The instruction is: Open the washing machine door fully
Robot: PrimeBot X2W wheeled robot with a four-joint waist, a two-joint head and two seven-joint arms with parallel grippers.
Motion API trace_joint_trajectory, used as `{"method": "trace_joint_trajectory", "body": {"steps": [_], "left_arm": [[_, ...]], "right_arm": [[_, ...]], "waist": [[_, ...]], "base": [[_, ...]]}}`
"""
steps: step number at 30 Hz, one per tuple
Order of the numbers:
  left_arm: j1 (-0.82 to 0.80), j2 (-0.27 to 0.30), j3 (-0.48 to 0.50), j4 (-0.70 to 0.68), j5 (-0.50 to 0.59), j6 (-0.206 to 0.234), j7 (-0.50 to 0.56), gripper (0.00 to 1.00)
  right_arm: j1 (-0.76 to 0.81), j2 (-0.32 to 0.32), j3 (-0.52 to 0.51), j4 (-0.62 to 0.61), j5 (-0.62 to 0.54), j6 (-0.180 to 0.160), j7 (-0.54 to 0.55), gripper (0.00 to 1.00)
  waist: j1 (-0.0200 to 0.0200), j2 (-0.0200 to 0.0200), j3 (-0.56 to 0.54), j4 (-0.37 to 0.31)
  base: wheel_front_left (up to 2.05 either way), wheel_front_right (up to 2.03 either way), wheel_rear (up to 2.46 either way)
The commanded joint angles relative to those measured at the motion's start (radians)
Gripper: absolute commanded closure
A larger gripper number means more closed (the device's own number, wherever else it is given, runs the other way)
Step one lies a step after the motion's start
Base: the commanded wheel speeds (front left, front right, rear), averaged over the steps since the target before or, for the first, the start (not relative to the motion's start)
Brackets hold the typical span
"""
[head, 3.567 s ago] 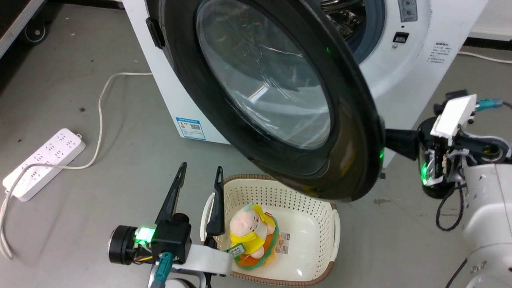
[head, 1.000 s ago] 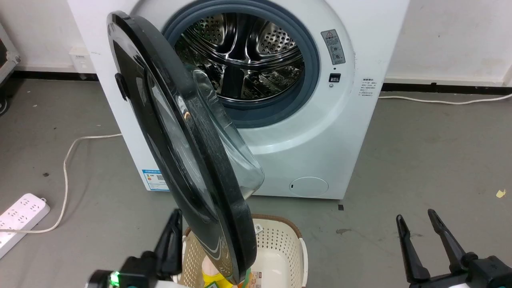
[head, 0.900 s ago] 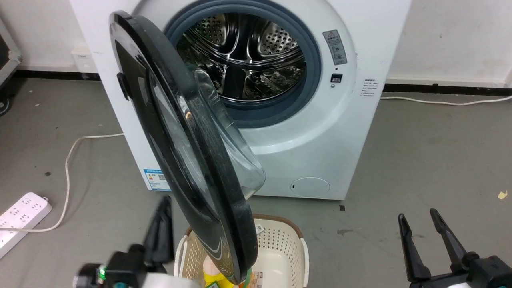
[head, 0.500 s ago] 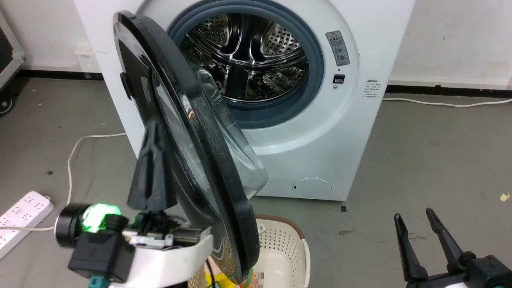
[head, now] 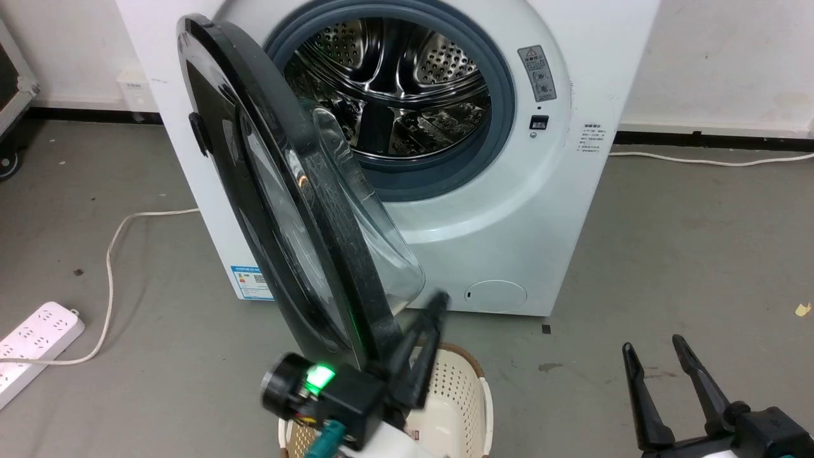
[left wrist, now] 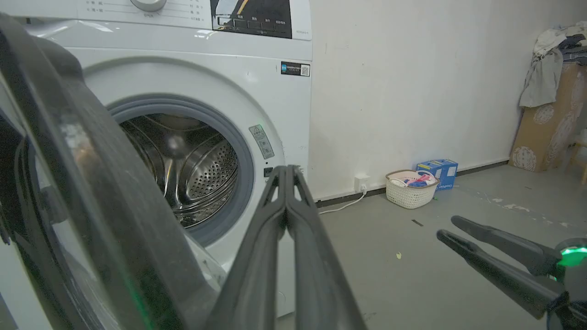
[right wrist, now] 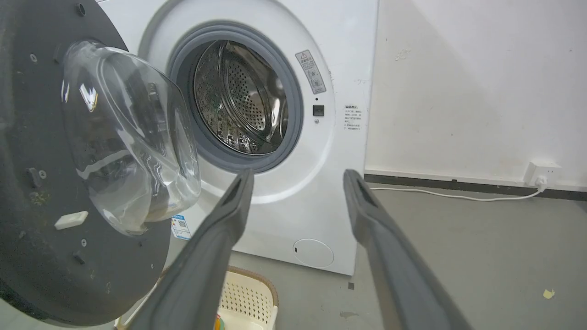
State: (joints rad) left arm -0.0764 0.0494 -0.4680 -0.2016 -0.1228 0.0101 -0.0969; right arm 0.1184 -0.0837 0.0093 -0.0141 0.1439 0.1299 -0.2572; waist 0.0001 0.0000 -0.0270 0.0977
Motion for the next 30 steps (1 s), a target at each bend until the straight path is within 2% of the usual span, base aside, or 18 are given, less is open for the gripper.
{"method": "trace_joint_trajectory", "body": {"steps": [1, 9, 16, 23, 30], "left_arm": [[0.015, 0.002, -0.021, 0.035, -0.009, -0.008, 0.014, 1.0], [0.012, 0.004, -0.046, 0.211, -0.034, 0.021, 0.045, 1.0], [0.008, 0.004, -0.032, 0.262, -0.055, 0.04, 0.022, 1.0], [0.019, 0.024, -0.03, 0.266, -0.058, 0.043, 0.018, 1.0], [0.048, 0.053, -0.027, 0.224, -0.062, 0.05, 0.035, 1.0]], "right_arm": [[-0.012, 0.003, 0.005, 0.003, 0.007, 0.001, -0.005, 0.0], [-0.021, 0.003, 0.01, 0.01, 0.014, 0.001, -0.005, 0.0], [-0.021, 0.006, 0.009, 0.014, 0.027, 0.001, -0.005, 0.0], [-0.016, 0.01, 0.008, 0.019, 0.03, 0.001, -0.005, 0.0], [-0.011, 0.016, 0.007, 0.025, 0.034, 0.001, -0.005, 0.0]], "waist": [[-0.0001, 0.0, 0.002, 0.002], [-0.0001, 0.0, 0.013, 0.008], [-0.0001, 0.0, 0.019, 0.028], [-0.0001, 0.0, 0.011, 0.098], [-0.0001, 0.0, -0.006, 0.216]], "base": [[0.0, 0.0, 0.0], [0.0, 0.0, 0.0], [0.0, 0.0, 0.0], [0.0, 0.0, 0.0], [0.0, 0.0, 0.0]]}}
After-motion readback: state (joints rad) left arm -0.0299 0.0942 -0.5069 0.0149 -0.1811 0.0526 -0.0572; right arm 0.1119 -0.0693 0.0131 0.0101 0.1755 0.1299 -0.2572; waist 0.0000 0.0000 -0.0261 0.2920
